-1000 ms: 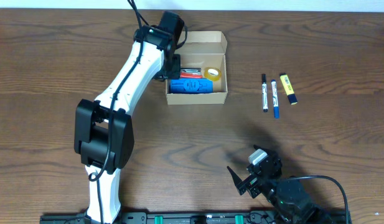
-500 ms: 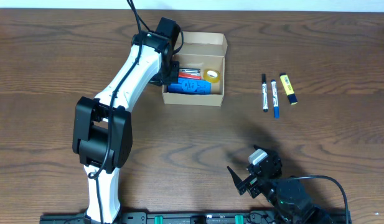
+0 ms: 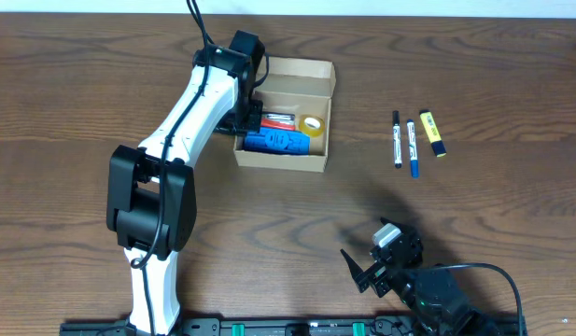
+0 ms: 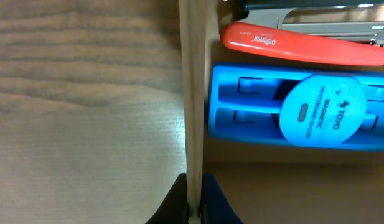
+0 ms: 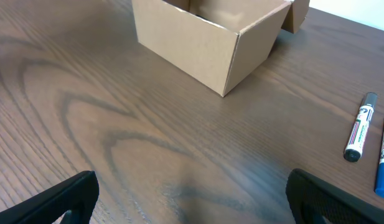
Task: Pack container
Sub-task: 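Push the box contents with the left gripper to settle them, then raise the left gripper out of the box and hold it beside the box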
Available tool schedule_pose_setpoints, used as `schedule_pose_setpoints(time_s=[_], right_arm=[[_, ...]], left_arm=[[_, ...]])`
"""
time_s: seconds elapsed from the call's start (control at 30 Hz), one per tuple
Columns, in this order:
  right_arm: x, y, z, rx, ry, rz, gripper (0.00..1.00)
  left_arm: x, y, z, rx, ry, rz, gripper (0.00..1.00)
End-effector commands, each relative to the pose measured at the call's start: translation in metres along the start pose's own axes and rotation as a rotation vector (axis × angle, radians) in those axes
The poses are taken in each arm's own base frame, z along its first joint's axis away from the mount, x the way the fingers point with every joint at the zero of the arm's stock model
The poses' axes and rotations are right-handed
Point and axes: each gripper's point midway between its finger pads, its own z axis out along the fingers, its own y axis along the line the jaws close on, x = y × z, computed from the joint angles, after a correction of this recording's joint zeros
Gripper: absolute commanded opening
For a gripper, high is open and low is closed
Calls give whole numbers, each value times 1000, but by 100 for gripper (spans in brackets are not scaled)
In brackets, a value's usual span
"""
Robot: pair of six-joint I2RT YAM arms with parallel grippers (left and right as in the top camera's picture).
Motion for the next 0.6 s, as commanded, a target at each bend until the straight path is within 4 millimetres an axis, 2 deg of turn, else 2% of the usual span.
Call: schedule_pose_setpoints(time_s=[0.0, 0.2, 0.57], right_arm=[[0, 3, 0, -11, -3, -17, 99], [0, 3, 0, -11, -3, -17, 99], [0, 3, 0, -11, -3, -17, 99]], left_arm=[[13, -2, 8, 29, 69, -6, 6], [25, 0, 7, 17, 117, -61, 6], [38, -13, 5, 51, 168, -84, 6]])
